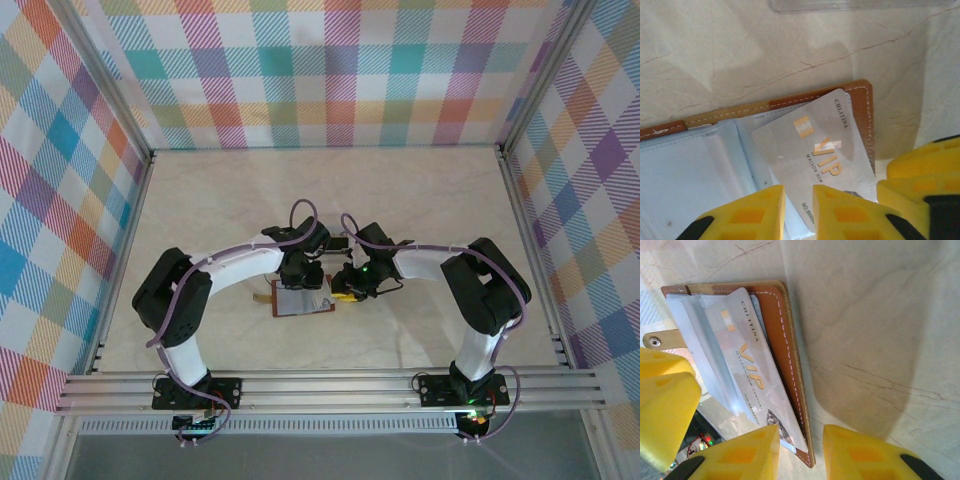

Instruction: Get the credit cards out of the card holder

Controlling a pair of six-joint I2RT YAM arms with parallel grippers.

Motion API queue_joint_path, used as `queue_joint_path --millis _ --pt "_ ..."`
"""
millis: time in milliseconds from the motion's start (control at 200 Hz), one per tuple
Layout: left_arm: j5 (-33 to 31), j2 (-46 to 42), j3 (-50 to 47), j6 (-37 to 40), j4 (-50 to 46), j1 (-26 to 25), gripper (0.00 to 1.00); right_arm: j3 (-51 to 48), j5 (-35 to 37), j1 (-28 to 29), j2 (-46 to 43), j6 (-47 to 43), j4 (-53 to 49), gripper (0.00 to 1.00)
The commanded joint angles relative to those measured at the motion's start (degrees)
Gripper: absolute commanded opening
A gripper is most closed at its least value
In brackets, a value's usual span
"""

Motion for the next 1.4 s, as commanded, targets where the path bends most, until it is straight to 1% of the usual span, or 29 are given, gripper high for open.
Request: queue_joint_path --millis 0,155,255,655,915,1060,1210,1395 --pt "-0.82 0.68 -0.16 -1.67 -0.08 0.42 0.22 0.77 -0.11 -0.03 -0.69 -0.14 -1.33 0.30" --pt "1.25 0.71 -2.32 -2.72 2.64 1.61 0.24 1.21 0.15 -0.02 -0.32 -0.46 -1.71 0.30" --pt "2.86 0.96 -2.88 -2.89 4.03 1.98 0.23 1.08 0.16 -0.05 -0.43 -0.37 -1.52 0.30" --pt "3.08 3.09 -2.82 -2.76 5.02 2.13 0.24 0.72 0.73 -0.11 -0.21 -0.20 -1.11 0.31" --pt "5.75 4.00 -2.74 -2.27 7.40 2.08 0.19 -0.27 -1.71 -0.20 1.23 1.20 4.20 0.32" --pt "7.38 4.54 -2.05 -2.17 8.26 1.90 0.19 -0.64 -2.92 -0.29 1.61 1.84 6.03 0.31" --pt "7.83 4.85 -1.96 -2.16 8.60 1.79 0.17 -1.25 -2.10 -0.42 1.13 1.91 5.45 0.26" --pt "6.53 3.23 -2.00 -2.09 8.12 1.75 0.17 -1.65 0.14 -0.55 -0.90 0.95 2.99 0.15"
